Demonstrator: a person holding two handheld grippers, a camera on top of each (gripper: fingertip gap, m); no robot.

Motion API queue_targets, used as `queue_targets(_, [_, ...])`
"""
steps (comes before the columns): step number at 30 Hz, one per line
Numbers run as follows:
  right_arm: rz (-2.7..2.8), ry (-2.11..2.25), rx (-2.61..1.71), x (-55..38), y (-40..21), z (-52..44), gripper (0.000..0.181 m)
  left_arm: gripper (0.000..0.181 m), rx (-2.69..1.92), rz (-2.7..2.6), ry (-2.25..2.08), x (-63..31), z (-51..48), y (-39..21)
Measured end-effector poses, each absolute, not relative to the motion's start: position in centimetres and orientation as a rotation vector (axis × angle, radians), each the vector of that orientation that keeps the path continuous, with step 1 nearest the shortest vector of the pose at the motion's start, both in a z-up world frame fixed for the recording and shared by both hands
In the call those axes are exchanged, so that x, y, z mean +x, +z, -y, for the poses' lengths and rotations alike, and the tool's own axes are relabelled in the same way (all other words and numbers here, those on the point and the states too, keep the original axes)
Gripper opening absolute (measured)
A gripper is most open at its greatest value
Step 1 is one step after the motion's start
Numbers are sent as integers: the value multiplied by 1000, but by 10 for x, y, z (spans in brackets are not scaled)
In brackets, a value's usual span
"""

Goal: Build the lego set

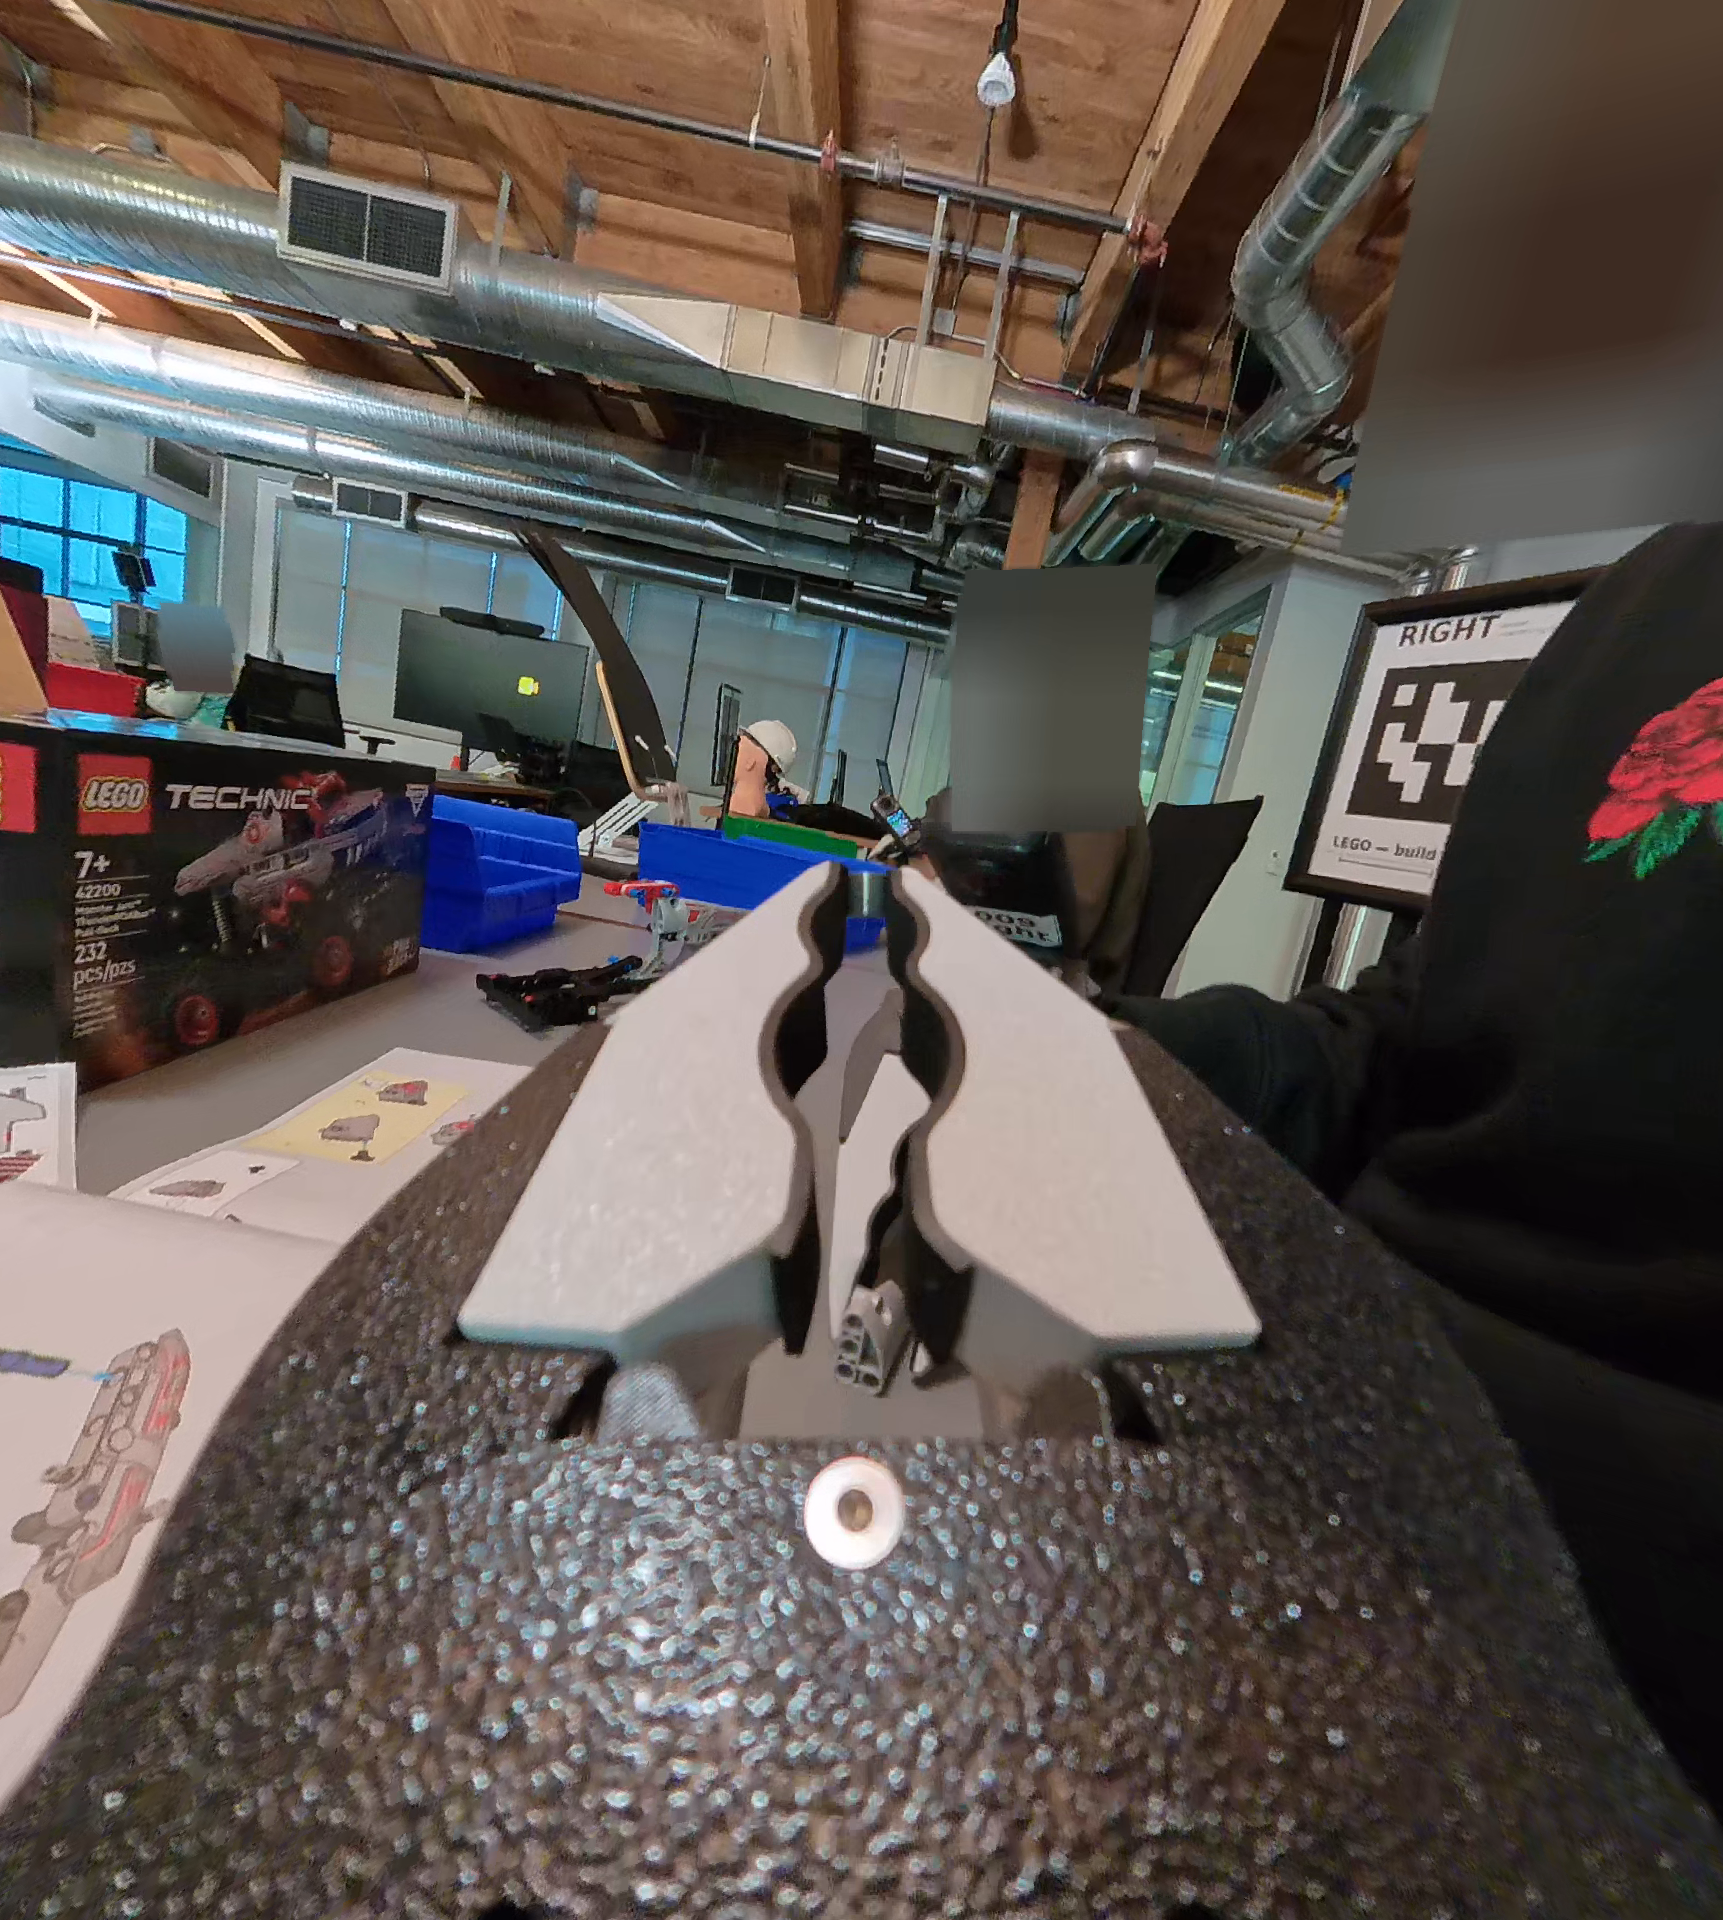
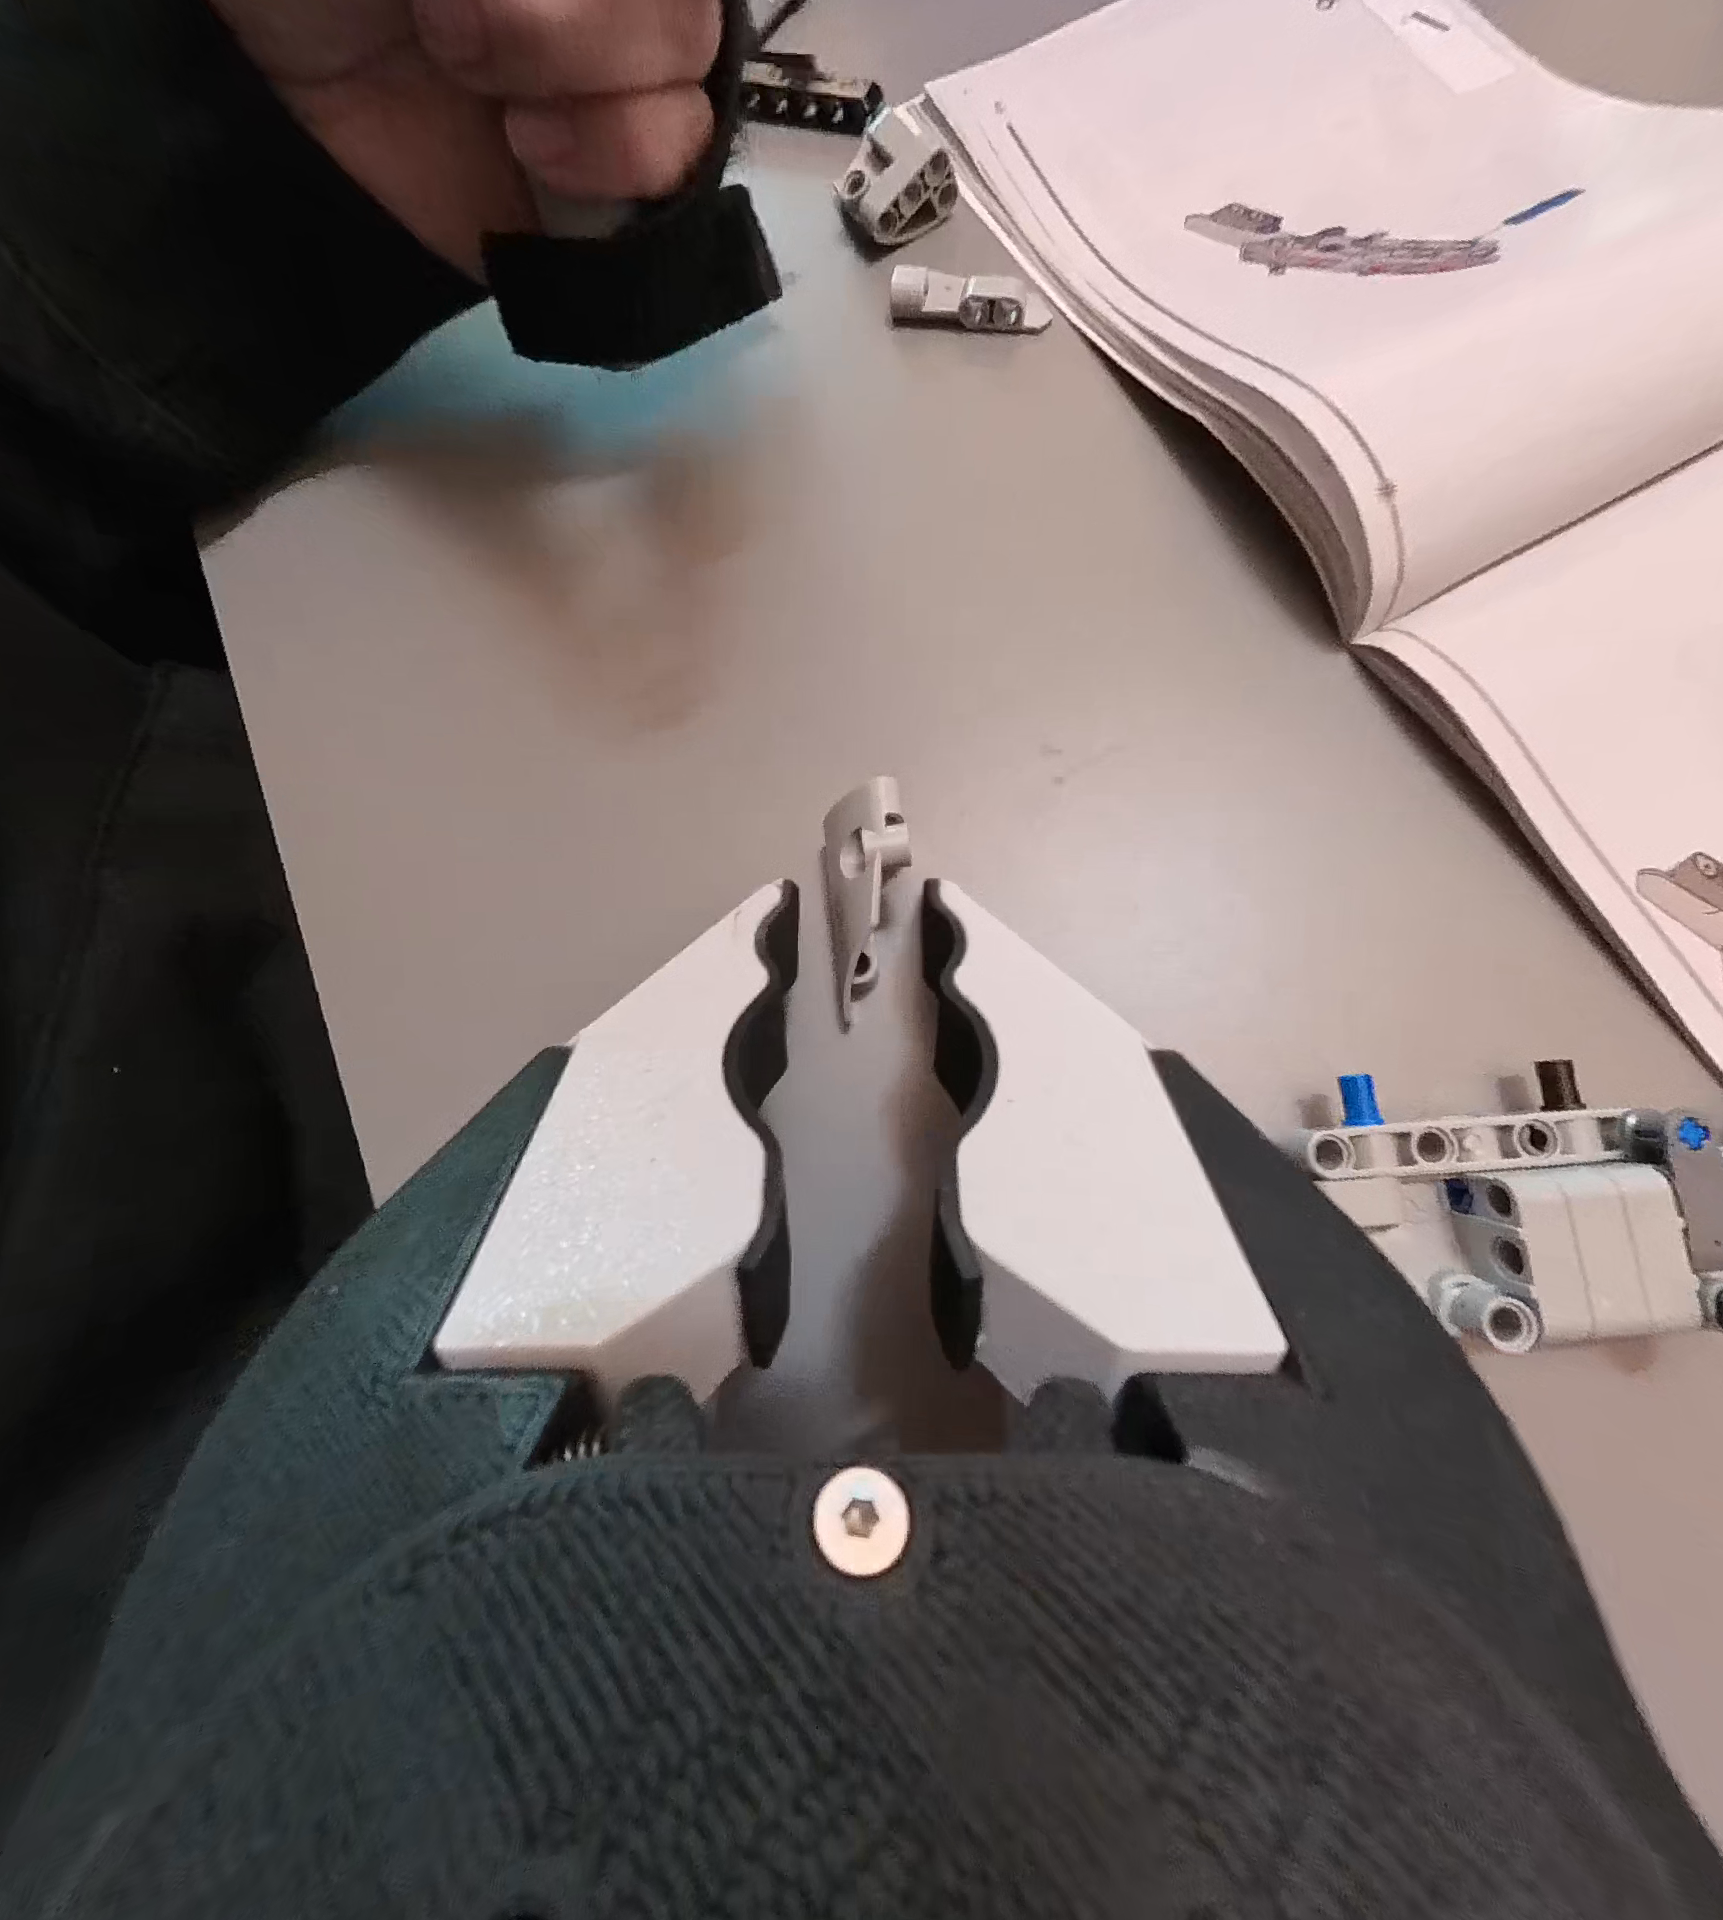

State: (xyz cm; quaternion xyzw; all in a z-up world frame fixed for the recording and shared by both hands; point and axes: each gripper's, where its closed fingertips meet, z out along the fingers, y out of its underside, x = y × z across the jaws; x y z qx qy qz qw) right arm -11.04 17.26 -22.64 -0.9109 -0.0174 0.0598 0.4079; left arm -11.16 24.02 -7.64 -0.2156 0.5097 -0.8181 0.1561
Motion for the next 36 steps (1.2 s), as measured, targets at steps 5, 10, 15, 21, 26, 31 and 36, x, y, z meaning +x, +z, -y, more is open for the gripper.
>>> queue_targets(5, [75,179,-2286,-111,-227,-174,6,5,-640,-1539,-2269,-107,-232,-85])
queue_targets(10, [195,168,-2284,-112,-228,-175,6,5,-638,-1552,-2273,-105,-226,-86])
queue_targets(15, [233,128,-2253,-102,-224,-184,6,4,-640,-1569,-2289,-102,-215,-87])
queue_targets(21, [173,271,-1800,-98,-153,-209,6,5,-629,-1516,-2351,-102,-203,-75])
queue_targets(26, [177,413,-1596,-102,-124,-204,6,4,-622,-1533,-2352,-101,-196,-75])
queue_targets(31, [147,396,-1478,-100,-109,-196,6,5,-636,-1498,-2406,-100,-197,-75])
queue_targets(36, [169,344,-1477,-100,-108,-194,6,5,-644,-1570,-2341,-102,-200,-78])
